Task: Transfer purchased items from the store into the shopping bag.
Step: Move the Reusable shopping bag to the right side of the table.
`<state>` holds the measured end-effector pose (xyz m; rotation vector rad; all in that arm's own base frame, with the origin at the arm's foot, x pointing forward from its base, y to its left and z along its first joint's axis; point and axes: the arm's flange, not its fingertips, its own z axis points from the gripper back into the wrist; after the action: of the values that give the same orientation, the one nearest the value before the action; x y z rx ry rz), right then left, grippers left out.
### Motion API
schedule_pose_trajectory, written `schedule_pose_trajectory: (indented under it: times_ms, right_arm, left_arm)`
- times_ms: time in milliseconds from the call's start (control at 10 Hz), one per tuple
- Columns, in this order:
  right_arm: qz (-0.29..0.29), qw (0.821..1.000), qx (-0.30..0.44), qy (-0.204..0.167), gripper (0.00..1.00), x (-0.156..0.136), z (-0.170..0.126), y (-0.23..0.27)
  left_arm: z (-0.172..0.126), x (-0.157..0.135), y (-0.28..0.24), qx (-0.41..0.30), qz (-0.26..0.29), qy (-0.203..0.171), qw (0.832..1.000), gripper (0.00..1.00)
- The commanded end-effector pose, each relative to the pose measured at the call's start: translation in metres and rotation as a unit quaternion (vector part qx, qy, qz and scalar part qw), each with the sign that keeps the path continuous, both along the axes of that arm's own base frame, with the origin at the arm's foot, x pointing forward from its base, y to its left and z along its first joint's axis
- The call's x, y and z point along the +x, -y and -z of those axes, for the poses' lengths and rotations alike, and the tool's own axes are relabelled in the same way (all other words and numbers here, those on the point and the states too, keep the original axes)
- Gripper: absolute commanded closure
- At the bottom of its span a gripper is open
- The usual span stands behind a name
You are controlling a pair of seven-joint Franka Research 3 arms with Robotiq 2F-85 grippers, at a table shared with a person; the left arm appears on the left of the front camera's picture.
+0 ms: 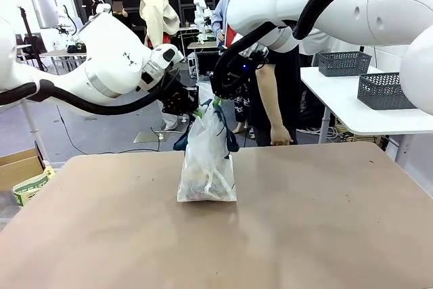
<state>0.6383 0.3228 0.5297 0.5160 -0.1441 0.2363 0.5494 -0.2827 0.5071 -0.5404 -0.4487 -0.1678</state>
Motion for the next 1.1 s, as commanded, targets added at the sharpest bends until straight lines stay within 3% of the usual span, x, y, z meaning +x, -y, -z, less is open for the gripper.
schedule_pose_trajectory:
  times_ms: [0, 300, 500, 600, 1000]
  right_arm:
    - [0.001, 1.000, 0.003, -0.002, 1.00, 0.000, 0.000, 0.000]
    - [0.001, 1.000, -0.001, -0.002, 1.00, 0.000, 0.002, 0.001]
    - [0.034, 0.999, 0.008, -0.027, 1.00, 0.005, 0.002, -0.006]
    - [0.046, 0.998, 0.009, -0.033, 1.00, 0.006, 0.001, -0.011]
    - [0.086, 0.995, 0.014, -0.040, 1.00, 0.010, -0.001, -0.019]
  left_arm:
    - [0.000, -0.002, -0.003, 0.008, 0.012, 0.009, 1.000, 1.00]
    - [0.001, 0.000, 0.000, 0.004, 0.003, 0.001, 1.000, 1.00]
    - [-0.008, -0.002, 0.002, -0.023, -0.022, 0.011, 0.999, 1.00]
    - [-0.011, -0.004, 0.003, -0.033, -0.004, 0.018, 0.999, 1.00]
    - [-0.014, -0.002, 0.002, -0.065, -0.008, 0.007, 0.998, 1.00]
